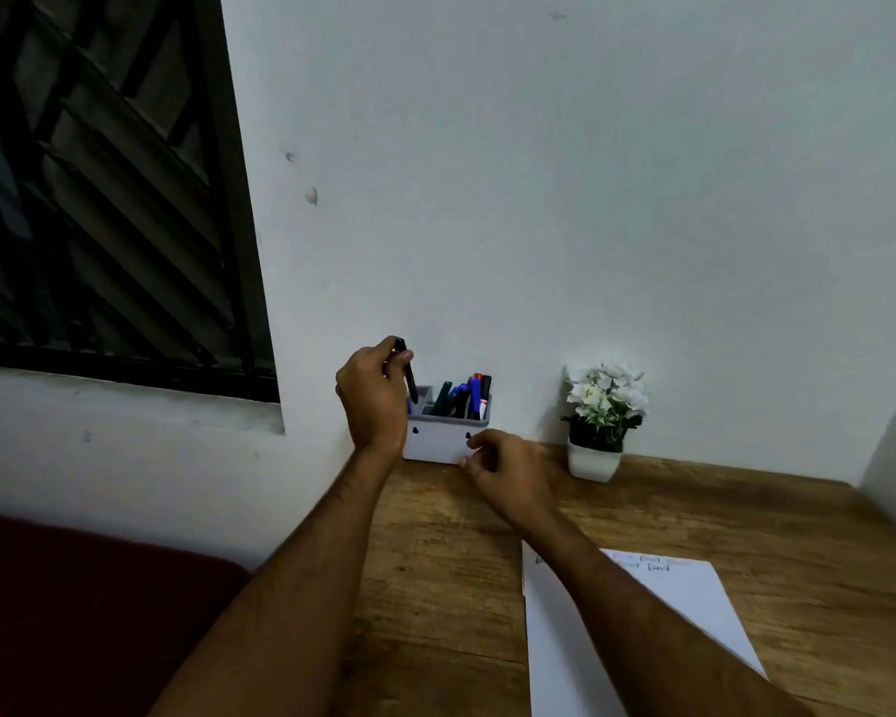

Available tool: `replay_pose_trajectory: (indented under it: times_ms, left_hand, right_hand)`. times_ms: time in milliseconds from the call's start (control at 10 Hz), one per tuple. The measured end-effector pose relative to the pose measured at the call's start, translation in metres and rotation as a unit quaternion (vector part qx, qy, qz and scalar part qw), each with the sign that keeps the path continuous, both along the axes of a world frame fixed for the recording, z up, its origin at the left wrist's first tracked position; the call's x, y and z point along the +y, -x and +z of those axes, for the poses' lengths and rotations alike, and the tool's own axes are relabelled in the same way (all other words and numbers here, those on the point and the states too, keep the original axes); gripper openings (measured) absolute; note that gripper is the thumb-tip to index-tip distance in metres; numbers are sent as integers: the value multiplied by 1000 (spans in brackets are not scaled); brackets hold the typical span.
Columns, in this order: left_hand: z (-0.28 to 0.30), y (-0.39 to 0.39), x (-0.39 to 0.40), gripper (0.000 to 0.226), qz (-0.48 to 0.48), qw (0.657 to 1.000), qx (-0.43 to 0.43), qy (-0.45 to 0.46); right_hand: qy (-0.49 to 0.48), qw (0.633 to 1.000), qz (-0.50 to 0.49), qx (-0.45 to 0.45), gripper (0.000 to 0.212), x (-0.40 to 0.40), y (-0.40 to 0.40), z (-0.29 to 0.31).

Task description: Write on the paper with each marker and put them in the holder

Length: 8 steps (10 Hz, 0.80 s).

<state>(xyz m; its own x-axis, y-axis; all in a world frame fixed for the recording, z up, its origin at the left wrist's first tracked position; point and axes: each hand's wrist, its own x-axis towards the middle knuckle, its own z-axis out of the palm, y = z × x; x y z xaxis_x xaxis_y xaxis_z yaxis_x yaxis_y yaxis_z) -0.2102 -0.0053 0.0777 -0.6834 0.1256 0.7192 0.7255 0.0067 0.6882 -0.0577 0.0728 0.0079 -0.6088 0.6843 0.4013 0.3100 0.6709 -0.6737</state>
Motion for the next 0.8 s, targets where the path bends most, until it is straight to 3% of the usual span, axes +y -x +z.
replay_pose_trajectory:
  times_ms: [300, 500, 800]
  left_hand:
    - [-6, -6, 7, 13, 42, 990, -26, 134]
    - [-16, -14, 8, 18, 30, 986, -52, 155]
    - [-14, -19, 4, 21, 107, 972, -11, 207]
  right_hand:
    - [-15, 1000, 7, -20, 32, 4, -2, -9]
    - [-13, 1000, 7, -23, 31, 8, -10, -10]
    - [-10, 1000, -1, -7, 27, 9, -24, -6]
